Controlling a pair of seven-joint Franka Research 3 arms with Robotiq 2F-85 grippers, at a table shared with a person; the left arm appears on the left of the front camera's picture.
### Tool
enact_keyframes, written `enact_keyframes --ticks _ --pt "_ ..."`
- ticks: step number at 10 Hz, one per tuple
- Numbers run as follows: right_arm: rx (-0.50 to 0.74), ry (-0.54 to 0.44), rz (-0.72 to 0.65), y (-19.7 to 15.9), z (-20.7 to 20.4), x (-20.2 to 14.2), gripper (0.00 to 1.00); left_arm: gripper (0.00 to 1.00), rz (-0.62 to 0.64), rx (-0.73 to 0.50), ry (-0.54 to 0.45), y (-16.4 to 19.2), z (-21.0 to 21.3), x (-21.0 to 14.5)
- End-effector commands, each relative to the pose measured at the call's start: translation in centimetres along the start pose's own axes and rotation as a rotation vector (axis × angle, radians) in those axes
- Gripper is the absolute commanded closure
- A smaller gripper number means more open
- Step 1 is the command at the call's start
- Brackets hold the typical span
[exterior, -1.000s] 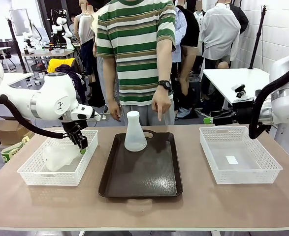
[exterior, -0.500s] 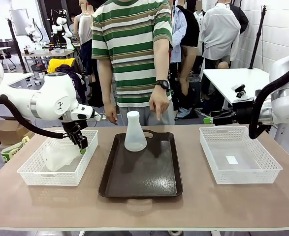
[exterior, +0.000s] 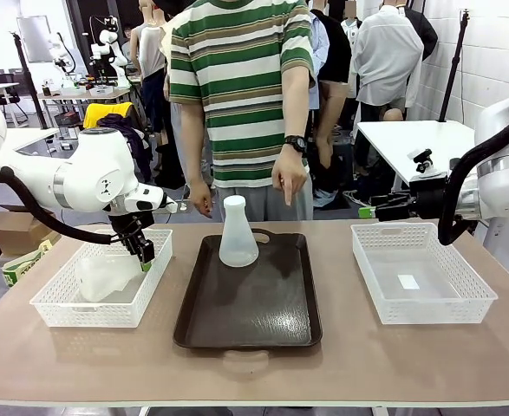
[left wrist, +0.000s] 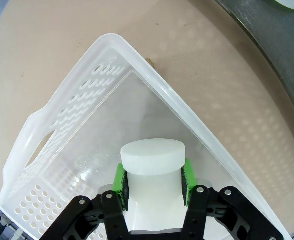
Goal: Prepare the laboratory tools.
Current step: Place the picked Big flask upright in the Handle tray as directed by the person.
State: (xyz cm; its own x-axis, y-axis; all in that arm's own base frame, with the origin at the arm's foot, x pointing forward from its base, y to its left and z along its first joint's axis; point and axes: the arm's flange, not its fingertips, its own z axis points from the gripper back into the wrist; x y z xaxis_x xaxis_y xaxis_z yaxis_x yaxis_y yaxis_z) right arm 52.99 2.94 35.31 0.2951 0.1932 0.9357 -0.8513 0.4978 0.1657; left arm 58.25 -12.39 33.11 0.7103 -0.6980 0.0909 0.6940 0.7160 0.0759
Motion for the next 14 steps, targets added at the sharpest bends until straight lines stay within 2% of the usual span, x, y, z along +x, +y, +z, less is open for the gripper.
enact_keyframes --ticks 1,2,5,8,9,10,12,14 --pt "0.0 0.001 -0.001 0.0 0.0 -0.1 0.0 1.0 -0.03 0.064 -0.042 -0.1 1.2 -0.2" --pt "0.0 0.001 -0.001 0.0 0.0 -0.1 0.0 1.0 -0.022 0.086 -0.056 -0.1 2.8 -0.4" --pt "0.0 0.001 -0.001 0.0 0.0 -0.1 0.0 1.0 -0.042 0.091 -0.216 0.2 9.8 -1.6" --pt "0.0 0.001 -0.001 0.0 0.0 -0.1 0.0 1.0 -0.181 -0.128 -0.521 0.0 17.0 -4.0" --pt "0.0 0.001 -0.001 0.0 0.0 -0.1 0.0 1.0 -0.208 -0.135 -0.607 0.1 19.2 -4.9" --pt "0.0 0.001 -0.001 0.0 0.0 -0.1 0.0 1.0 -0.278 -0.206 -0.728 -0.2 21.3 -5.9" --pt "0.0 0.001 -0.001 0.0 0.0 -0.1 0.0 1.0 -0.467 -0.449 -0.994 -0.9 22.5 -6.3" --pt "0.0 0.001 -0.001 0.0 0.0 -0.1 0.0 1.0 -0.58 -0.705 -1.121 -1.6 20.6 -5.0"
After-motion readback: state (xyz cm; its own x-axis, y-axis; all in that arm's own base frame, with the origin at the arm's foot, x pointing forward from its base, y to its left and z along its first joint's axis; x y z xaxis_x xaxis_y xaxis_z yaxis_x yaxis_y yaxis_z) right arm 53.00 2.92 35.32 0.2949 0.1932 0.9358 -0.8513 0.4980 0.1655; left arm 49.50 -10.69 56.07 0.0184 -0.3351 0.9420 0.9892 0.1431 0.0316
